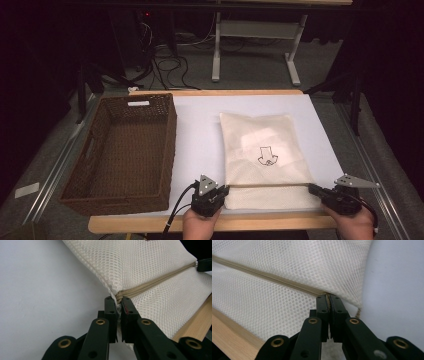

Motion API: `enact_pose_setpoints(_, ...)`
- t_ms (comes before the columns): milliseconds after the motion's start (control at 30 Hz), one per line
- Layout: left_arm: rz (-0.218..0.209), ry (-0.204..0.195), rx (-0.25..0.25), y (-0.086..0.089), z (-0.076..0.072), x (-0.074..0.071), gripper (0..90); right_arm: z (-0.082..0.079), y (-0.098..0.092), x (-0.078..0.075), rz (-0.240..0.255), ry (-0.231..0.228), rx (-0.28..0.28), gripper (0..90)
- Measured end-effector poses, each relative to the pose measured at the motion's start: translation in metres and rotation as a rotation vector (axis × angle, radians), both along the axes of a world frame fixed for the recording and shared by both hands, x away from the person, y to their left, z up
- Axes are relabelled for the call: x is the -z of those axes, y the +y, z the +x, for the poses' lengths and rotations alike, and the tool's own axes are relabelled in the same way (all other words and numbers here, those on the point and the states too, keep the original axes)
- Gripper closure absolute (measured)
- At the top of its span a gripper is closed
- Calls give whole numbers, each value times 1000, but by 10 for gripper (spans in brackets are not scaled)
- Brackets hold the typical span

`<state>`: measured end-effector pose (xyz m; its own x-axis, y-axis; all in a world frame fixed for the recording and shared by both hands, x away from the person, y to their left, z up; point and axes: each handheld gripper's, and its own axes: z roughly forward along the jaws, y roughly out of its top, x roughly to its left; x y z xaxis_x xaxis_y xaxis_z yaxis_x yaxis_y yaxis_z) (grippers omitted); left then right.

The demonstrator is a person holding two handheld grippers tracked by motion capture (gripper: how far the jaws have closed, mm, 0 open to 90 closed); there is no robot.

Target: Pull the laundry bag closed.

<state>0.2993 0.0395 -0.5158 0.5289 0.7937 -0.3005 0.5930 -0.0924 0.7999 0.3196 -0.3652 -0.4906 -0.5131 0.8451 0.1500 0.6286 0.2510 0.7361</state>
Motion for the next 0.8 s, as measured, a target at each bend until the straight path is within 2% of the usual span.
enact_pose_setpoints(67, -1, 4, 1, 1, 0, 0, 855, 0, -5, 1, -6, -2, 23, 884)
enact_pose_setpoints(100, -1, 4, 1, 1, 0, 0, 855, 0, -5, 1, -6, -2, 23, 884)
enact_pose_setpoints(133, 2, 3, 10, -1, 0, 0, 855, 0, -10, 1, 15, 6, 24, 884)
enact_pose_setpoints(267, 8, 5, 20, -3, 0, 1, 855, -1, -13, 1, -1, -4, 24, 884)
enact_pose_setpoints(367, 13, 10, 22, -4, -1, 2, 854, -1, -14, 2, 18, 4, 37, 883)
enact_pose_setpoints(467, 33, 1, 27, -4, -2, 1, 844, -2, -13, 2, 0, -16, 20, 881)
enact_pose_setpoints(567, 61, -3, 28, -6, -3, 3, 804, -1, -15, 4, 22, -17, 11, 872)
enact_pose_setpoints(667, 71, -4, 19, -6, -3, 3, 755, -2, -14, 5, 38, -5, 23, 865)
enact_pose_setpoints(700, 71, -7, 15, -6, -3, 2, 724, -2, -14, 5, 31, -7, 22, 843)
enact_pose_setpoints(733, 91, -26, 4, -5, -4, 0, 637, -2, -13, 4, 32, -25, 12, 758)
enact_pose_setpoints(800, 112, -59, -16, -3, -6, -4, 553, -4, -12, 1, 59, -42, 15, 685)
